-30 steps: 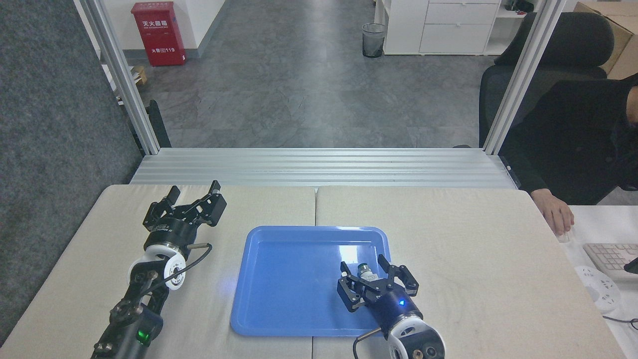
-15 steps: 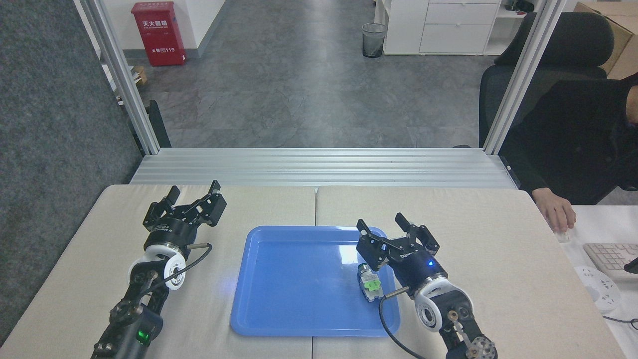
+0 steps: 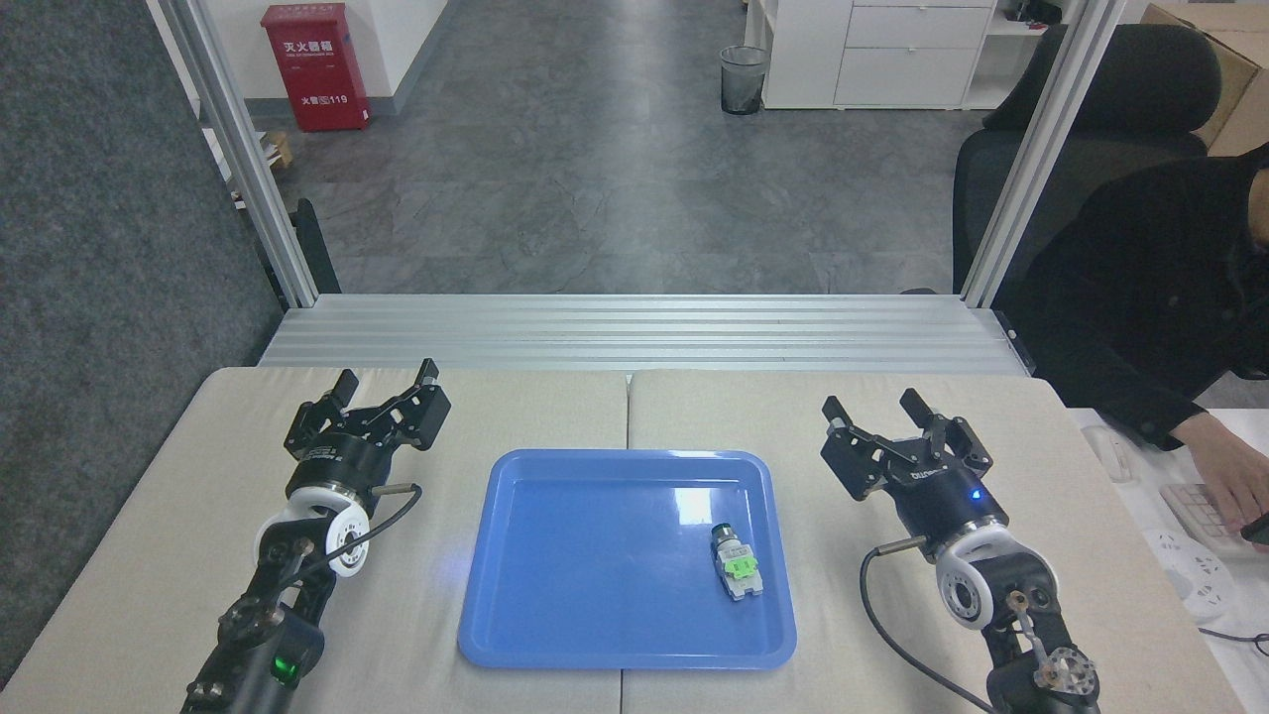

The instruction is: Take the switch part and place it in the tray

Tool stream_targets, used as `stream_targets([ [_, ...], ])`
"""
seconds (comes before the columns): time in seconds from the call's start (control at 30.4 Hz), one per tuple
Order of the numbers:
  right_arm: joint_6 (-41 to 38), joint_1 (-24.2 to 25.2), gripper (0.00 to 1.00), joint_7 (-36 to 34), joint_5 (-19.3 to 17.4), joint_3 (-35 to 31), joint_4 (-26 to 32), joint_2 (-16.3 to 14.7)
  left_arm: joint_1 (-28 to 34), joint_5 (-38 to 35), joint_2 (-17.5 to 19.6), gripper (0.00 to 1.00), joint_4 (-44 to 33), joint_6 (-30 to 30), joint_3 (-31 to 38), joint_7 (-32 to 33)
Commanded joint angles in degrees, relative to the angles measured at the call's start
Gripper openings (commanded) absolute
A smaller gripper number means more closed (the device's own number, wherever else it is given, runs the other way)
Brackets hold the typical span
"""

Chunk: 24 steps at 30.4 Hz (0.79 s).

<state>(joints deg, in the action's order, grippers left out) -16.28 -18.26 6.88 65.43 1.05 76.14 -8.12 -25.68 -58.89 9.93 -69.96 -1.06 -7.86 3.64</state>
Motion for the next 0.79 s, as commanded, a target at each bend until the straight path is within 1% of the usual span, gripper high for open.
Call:
stream_targets([
  [0.0, 0.1, 0.2, 0.98, 0.1, 0.1, -7.8, -0.9, -4.9, 0.0, 0.0, 0.0, 1.0, 0.0, 0.0, -0.1, 0.0],
  [0.13, 1.8, 0.2, 0.98, 0.1, 0.1, -7.8, -1.0, -5.8, 0.0, 0.0, 0.0, 1.0, 0.0, 0.0, -0.1, 0.0],
  [0.76, 2.0, 0.3, 0.98, 0.1, 0.1, -7.8, -0.9, -5.8, 0.0, 0.0, 0.0, 1.0, 0.0, 0.0, 0.0, 0.0],
])
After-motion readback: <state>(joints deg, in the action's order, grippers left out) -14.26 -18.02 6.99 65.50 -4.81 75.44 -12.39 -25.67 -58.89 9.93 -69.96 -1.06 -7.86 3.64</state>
